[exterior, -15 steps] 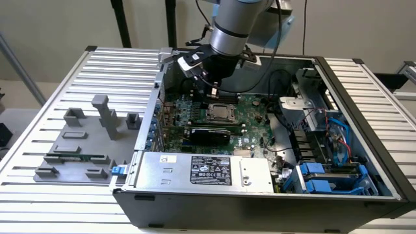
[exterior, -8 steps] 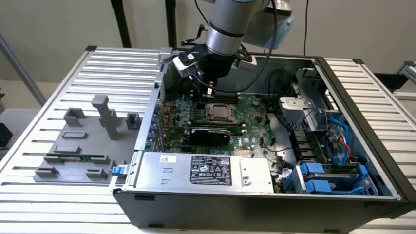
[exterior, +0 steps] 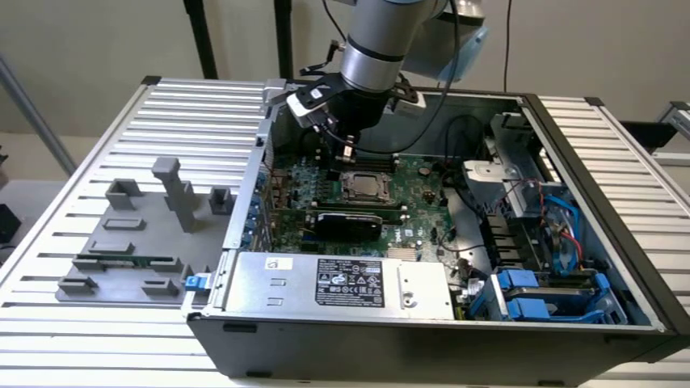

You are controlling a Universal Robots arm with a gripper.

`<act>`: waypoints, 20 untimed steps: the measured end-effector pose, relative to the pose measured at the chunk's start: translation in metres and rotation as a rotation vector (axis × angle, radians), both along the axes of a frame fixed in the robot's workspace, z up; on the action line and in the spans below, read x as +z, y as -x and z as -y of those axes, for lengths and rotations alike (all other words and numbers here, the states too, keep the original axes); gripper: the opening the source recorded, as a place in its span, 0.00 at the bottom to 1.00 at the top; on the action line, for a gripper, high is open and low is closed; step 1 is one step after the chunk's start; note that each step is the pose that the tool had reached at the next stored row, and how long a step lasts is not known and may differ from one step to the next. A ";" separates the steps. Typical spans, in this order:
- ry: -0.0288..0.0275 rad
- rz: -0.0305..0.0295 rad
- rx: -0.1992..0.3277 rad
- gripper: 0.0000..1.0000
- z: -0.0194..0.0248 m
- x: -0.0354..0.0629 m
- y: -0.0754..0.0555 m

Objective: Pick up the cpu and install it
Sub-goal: 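Install the first cpu locking lever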

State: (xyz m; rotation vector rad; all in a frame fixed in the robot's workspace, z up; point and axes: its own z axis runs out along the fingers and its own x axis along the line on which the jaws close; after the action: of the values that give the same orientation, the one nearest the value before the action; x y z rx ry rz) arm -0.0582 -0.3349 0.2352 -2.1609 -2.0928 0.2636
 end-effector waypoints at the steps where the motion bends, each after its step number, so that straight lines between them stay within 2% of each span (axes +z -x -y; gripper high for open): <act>1: 0.0000 0.0000 0.000 0.11 0.0000 0.0000 0.000; 4: -0.0027 0.0000 0.000 0.11 0.0005 0.0013 0.001; 9: -0.0131 0.0001 0.000 0.11 0.0039 0.0141 0.004; 13: -0.0192 0.0001 -0.008 0.11 0.0044 0.0148 0.012; 20: -0.0259 0.0005 -0.057 0.11 0.0044 0.0147 0.019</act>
State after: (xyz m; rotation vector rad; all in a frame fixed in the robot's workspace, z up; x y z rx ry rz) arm -0.0770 -0.3394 0.2499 -2.2015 -2.0201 0.2290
